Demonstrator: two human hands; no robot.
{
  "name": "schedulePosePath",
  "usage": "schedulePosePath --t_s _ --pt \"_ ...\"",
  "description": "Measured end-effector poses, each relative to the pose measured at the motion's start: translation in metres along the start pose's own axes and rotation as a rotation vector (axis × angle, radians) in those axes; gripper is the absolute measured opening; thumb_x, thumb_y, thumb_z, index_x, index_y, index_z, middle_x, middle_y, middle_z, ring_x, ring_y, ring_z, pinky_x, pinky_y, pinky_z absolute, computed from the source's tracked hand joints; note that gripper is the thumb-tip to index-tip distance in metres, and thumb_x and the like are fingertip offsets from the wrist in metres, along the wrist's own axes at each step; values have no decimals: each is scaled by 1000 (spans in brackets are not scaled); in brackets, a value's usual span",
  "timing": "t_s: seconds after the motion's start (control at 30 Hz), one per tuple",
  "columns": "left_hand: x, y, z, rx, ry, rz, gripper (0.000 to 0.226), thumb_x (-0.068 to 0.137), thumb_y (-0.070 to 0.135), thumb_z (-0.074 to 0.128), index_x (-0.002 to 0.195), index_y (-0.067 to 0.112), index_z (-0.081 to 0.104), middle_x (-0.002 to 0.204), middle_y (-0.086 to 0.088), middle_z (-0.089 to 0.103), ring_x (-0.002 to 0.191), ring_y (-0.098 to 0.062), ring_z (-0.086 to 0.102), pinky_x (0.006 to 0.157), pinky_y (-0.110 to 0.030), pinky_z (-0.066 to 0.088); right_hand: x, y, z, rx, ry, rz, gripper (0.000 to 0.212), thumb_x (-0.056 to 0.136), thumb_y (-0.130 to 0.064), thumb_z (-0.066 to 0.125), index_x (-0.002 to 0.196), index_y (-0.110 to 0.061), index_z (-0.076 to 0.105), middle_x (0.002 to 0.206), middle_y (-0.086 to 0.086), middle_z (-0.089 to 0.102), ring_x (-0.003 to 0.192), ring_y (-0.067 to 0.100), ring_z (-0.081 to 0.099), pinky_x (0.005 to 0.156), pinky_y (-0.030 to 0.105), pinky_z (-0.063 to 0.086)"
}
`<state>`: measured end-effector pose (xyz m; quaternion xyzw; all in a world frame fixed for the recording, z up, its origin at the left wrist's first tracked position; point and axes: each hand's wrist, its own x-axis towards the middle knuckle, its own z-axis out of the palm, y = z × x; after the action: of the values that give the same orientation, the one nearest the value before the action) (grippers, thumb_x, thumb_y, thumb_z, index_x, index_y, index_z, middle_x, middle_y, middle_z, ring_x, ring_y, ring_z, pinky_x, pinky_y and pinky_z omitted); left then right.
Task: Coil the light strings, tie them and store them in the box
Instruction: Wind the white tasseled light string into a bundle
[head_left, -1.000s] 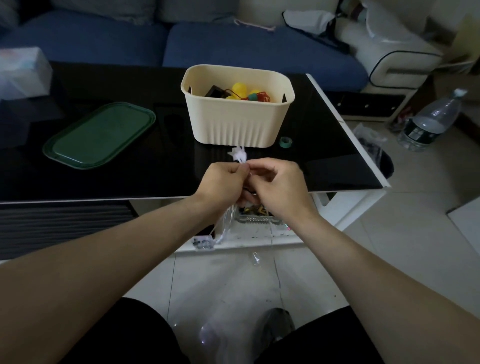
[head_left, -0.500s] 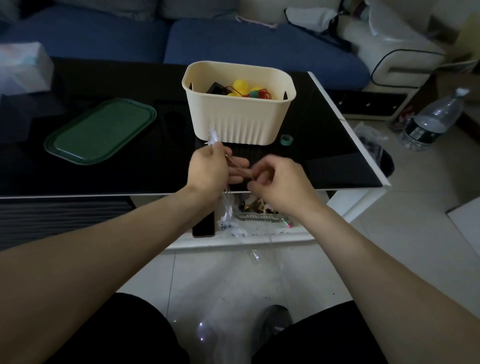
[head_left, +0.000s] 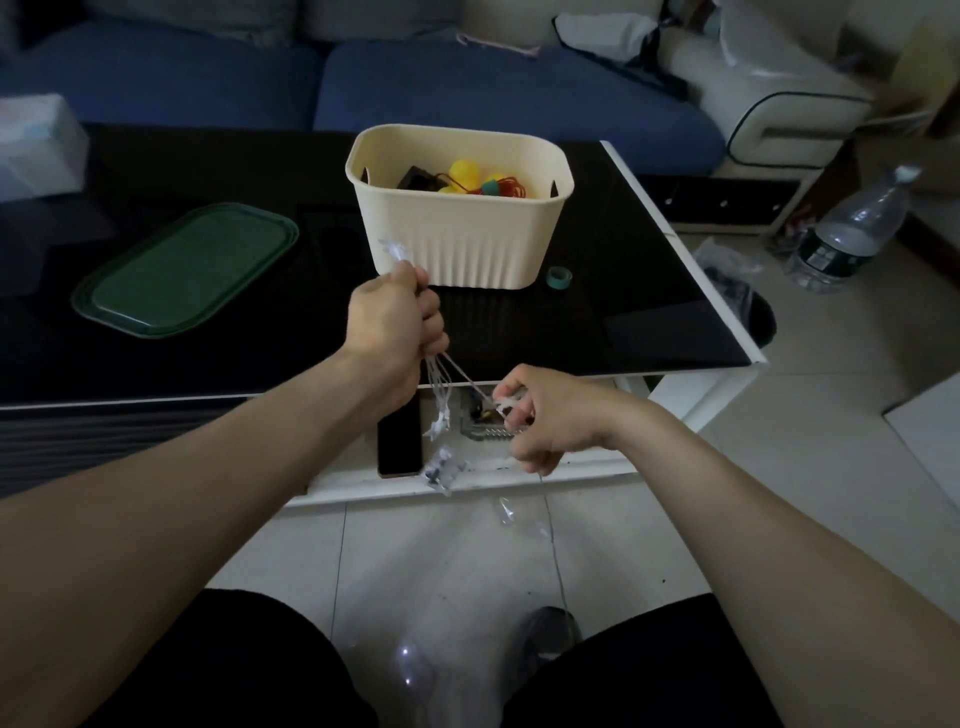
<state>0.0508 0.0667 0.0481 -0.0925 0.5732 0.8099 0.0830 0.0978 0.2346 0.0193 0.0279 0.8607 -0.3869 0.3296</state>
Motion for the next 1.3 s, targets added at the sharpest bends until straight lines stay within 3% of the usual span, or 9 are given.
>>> schedulePosePath --t_s 0.23,0.33,0.43,0.57,0.63,0.8,0.9,1.03,1.3 --pt "10 9 -8 -70 104 70 34 105 20 28 73 19 38 46 7 28 37 -9 20 38 -23 20 2 20 -24 -264 -5 179 8 97 -9 60 99 -14 67 91 3 74 88 18 74 87 38 60" --pt "11 9 -11 -75 142 72 33 106 20 27 75 18 38 47 6 28 37 -11 23 38 -22 24 -3 25 -36 -113 124 246 18 100 -18 61 92 -4 70 86 7 76 79 20 72 76 32 61" --pt "9 6 -12 -35 145 76 32 107 21 26 77 18 39 51 4 30 37 -11 27 39 -21 27 -2 34 -45 -85 367 146 20 95 -27 70 85 -11 76 75 -1 77 85 18 74 85 36 60" --pt "8 4 -13 21 134 84 31 106 22 28 79 17 42 54 3 34 39 -11 29 41 -22 29 -9 35 -49 104 670 -122 13 91 -28 73 89 -15 73 68 -4 75 64 6 72 53 12 51" --pt "7 3 -13 29 124 90 30 106 21 29 80 16 44 56 2 36 40 -12 32 43 -24 31 -16 26 -48 117 776 -301 11 92 -28 73 87 -18 71 63 -4 72 54 3 67 48 8 44" --pt "6 0 -8 49 67 96 32 108 22 28 86 11 49 57 -3 45 47 -18 59 50 -28 53 -27 9 -34 71 608 -453 11 94 -30 69 90 -24 78 58 -6 68 49 5 59 54 19 50" --pt "4 -5 -5 74 7 74 32 108 20 31 86 8 52 56 -6 51 61 -24 69 63 -36 61 -28 5 -27 58 450 -436 15 97 -21 66 99 -12 78 50 -17 62 45 -4 54 51 9 40" --pt "-1 -15 1 127 -62 26 32 107 20 36 85 7 54 62 -10 65 76 -29 71 74 -41 62 -20 4 -17 68 420 -393 17 95 -26 69 96 -10 74 42 -16 51 40 0 46 49 11 36" --pt "-7 -29 10 210 -71 -98 34 108 20 35 83 6 54 80 -13 66 55 -19 66 54 -31 59 -6 -3 1 75 409 -389 25 95 -38 64 85 -16 61 45 -12 49 40 2 40 48 20 35"
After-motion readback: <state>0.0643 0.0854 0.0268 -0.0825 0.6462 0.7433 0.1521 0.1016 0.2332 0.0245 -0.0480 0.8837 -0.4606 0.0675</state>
